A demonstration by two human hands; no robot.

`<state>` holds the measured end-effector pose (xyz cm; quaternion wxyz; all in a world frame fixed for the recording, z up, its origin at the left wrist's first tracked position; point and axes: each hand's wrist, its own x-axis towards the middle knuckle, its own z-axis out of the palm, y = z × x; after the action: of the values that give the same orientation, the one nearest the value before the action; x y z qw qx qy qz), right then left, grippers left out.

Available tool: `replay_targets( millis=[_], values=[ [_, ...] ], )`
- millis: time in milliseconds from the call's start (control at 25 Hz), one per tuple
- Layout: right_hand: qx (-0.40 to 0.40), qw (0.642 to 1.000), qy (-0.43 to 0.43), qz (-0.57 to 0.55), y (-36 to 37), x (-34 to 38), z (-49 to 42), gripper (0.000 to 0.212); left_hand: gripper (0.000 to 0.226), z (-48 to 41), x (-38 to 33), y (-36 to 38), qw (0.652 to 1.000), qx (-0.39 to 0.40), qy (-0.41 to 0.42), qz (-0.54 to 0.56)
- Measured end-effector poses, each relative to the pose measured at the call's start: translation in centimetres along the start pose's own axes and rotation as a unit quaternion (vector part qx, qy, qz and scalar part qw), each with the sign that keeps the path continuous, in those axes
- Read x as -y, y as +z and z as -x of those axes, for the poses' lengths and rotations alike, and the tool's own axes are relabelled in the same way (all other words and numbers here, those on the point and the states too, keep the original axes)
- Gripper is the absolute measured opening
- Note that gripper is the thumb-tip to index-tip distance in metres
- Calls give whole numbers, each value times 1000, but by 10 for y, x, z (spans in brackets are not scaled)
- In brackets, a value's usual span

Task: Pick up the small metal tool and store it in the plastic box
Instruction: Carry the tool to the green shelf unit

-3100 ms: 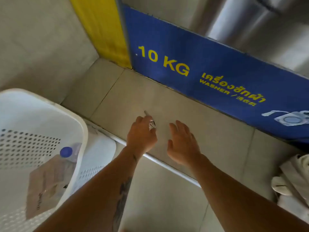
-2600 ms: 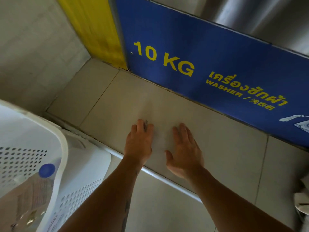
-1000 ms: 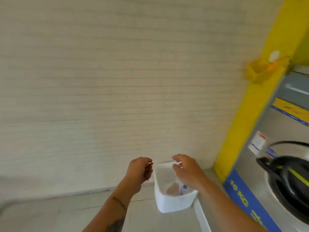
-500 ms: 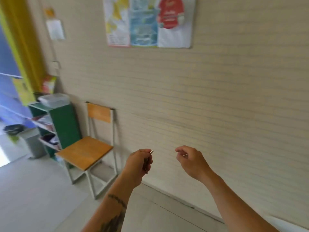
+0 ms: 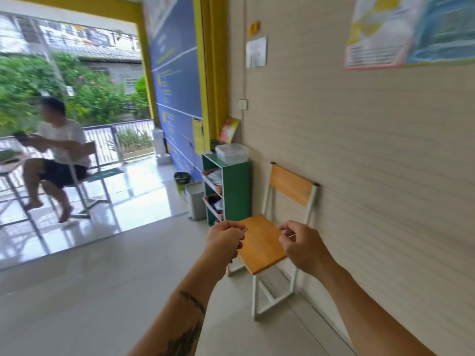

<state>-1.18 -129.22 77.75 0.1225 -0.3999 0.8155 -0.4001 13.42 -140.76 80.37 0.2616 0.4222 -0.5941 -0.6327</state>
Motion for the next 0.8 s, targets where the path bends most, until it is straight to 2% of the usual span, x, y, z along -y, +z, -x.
replay_targets(
  millis=[360, 480, 640, 800],
  values=[
    [54, 994, -86, 29, 50, 53, -277, 36, 21, -219, -76, -33, 989, -96, 69, -87],
    [63, 992, -109, 23, 84, 77, -351, 28, 19, -285, -82, -65, 984, -125, 83, -91],
    [59, 990, -122, 27, 151, 108, -449, 31, 16, -389, -92, -121, 980, -155, 96, -81],
    [47, 992, -114, 23, 218, 144, -542, 31, 20, -495, -109, -181, 980, -151, 89, -91]
  ],
)
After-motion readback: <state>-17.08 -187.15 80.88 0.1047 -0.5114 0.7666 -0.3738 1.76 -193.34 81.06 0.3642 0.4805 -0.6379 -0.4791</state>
